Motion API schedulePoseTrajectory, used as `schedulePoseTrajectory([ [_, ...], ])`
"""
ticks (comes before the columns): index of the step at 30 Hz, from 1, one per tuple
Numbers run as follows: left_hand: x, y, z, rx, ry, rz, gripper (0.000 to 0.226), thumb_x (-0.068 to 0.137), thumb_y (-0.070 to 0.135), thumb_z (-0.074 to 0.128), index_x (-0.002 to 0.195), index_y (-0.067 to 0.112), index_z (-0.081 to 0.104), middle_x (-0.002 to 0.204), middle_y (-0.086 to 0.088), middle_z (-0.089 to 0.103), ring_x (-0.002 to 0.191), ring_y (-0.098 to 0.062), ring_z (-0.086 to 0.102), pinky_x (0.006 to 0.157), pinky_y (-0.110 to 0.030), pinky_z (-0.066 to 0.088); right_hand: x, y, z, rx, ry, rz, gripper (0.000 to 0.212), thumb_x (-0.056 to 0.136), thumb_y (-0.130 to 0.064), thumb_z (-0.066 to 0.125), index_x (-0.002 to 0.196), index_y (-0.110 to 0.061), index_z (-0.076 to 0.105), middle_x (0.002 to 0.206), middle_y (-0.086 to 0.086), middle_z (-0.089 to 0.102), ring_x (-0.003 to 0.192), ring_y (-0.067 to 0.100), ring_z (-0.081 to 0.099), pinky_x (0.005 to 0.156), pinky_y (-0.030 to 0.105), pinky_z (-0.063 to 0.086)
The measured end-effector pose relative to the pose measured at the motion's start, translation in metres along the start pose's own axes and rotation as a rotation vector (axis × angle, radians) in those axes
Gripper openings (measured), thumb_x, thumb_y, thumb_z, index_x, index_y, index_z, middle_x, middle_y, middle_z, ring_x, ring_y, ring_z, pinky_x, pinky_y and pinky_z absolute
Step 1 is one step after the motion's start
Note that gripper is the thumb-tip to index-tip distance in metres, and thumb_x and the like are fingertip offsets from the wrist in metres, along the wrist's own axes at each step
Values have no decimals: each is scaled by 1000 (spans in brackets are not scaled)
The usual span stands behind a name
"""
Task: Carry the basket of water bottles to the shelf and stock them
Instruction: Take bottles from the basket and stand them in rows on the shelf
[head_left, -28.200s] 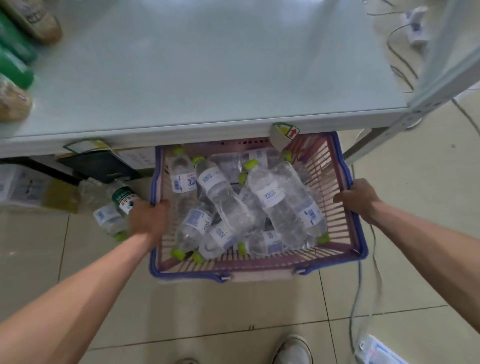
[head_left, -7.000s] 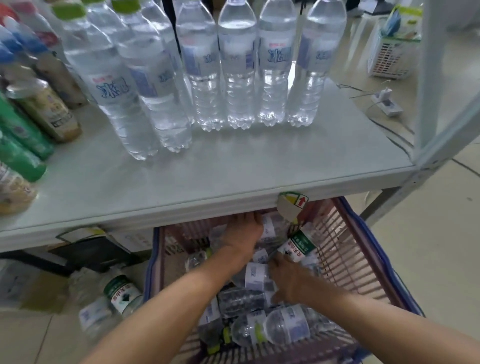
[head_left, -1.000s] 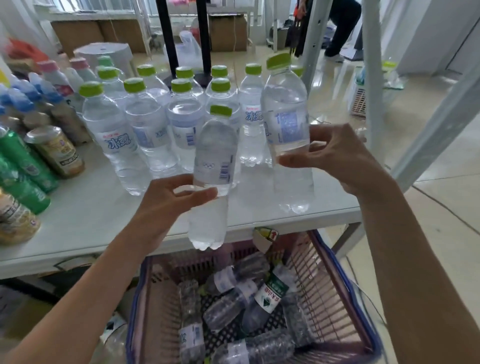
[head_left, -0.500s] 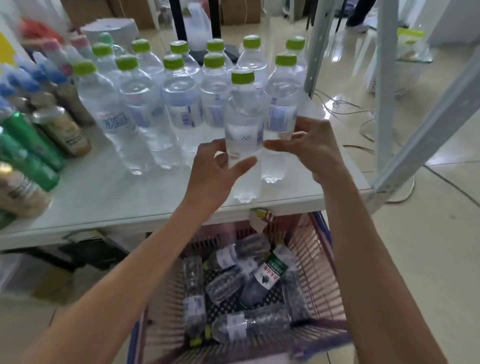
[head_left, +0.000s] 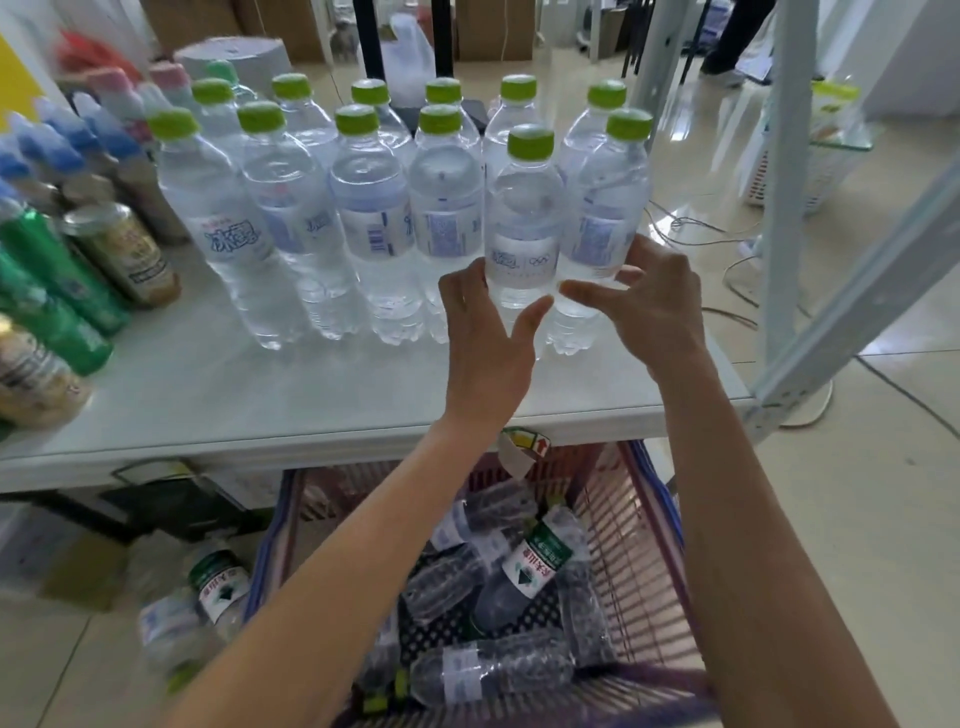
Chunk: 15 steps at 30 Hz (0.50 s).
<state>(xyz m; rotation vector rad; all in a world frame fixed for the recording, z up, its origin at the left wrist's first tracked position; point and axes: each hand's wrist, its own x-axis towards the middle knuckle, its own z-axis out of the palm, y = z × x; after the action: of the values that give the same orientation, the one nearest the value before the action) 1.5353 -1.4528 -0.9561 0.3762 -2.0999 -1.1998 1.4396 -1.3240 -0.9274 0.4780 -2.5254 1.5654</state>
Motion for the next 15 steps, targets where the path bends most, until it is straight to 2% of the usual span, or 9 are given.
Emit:
schedulePoseTrajectory([
  [1, -2, 1, 1, 41, 7, 16, 59, 94, 30, 70, 140, 8, 43, 129, -8, 43, 106, -2, 43, 87, 4, 32, -1, -2, 0, -19, 6, -11, 66, 66, -40, 94, 126, -22, 71, 115, -5, 77, 105, 13, 72, 92, 28, 57],
  [2, -4, 3, 0, 124, 9, 34, 59, 95, 36, 66, 142, 8, 42, 129, -9, 45, 104, -5, 47, 86, 0, 37, -1, -4, 0, -44, 11, -22, 66, 67, -39, 94, 126, -21, 71, 116, -4, 77, 105, 13, 71, 89, 24, 54],
  [4, -6, 7, -5, 384, 5, 38, 62, 98, 51, 54, 142, 9, 42, 128, -9, 51, 104, -21, 61, 81, -22, 50, -3, -8, 1, -89, 16, -48, 65, 69, -38, 93, 127, -19, 71, 118, -2, 76, 104, 13, 71, 85, 19, 49],
  [5, -7, 8, -8, 518, -7, 19, 64, 99, 58, 48, 138, 8, 46, 125, -9, 53, 102, -26, 64, 78, -31, 51, -4, -9, 1, -99, 22, -53, 65, 70, -38, 93, 128, -18, 70, 119, -1, 76, 104, 13, 70, 85, 19, 48],
  [6, -8, 8, -11, 637, -36, -3, 67, 98, 63, 44, 133, 6, 50, 122, -10, 54, 101, -28, 65, 77, -33, 51, -4, -9, 1, -101, 31, -55, 65, 71, -37, 92, 128, -18, 69, 119, 0, 76, 104, 13, 70, 85, 19, 47],
  [8, -13, 4, -12, 759, -131, -33, 69, 97, 65, 42, 126, 3, 53, 119, -12, 55, 101, -28, 65, 78, -32, 52, -4, -6, -2, -107, 38, -50, 65, 71, -38, 92, 129, -17, 68, 119, 0, 76, 105, 14, 70, 85, 20, 47],
  [10, -17, -1, -8, 736, -196, -45, 64, 99, 59, 45, 125, 1, 51, 114, -13, 59, 97, -29, 68, 77, -30, 51, -1, -2, -8, -143, -33, -12, 68, 71, -39, 92, 131, -17, 66, 120, 1, 74, 107, 17, 70, 87, 23, 49],
  [12, -14, -3, -2, 731, -205, -32, 61, 100, 55, 46, 123, -1, 51, 109, -13, 63, 94, -30, 69, 73, -28, 49, 2, 2, -12, -182, -120, 31, 72, 69, -39, 94, 131, -18, 65, 122, 4, 72, 107, 19, 71, 90, 29, 54],
  [15, -8, 0, 4, 775, -204, -46, 61, 101, 54, 46, 123, -3, 51, 109, -14, 66, 96, -30, 71, 74, -28, 52, 2, 6, -8, -173, -113, 32, 68, 69, -40, 93, 128, -17, 68, 121, 5, 74, 107, 20, 72, 92, 31, 56],
])
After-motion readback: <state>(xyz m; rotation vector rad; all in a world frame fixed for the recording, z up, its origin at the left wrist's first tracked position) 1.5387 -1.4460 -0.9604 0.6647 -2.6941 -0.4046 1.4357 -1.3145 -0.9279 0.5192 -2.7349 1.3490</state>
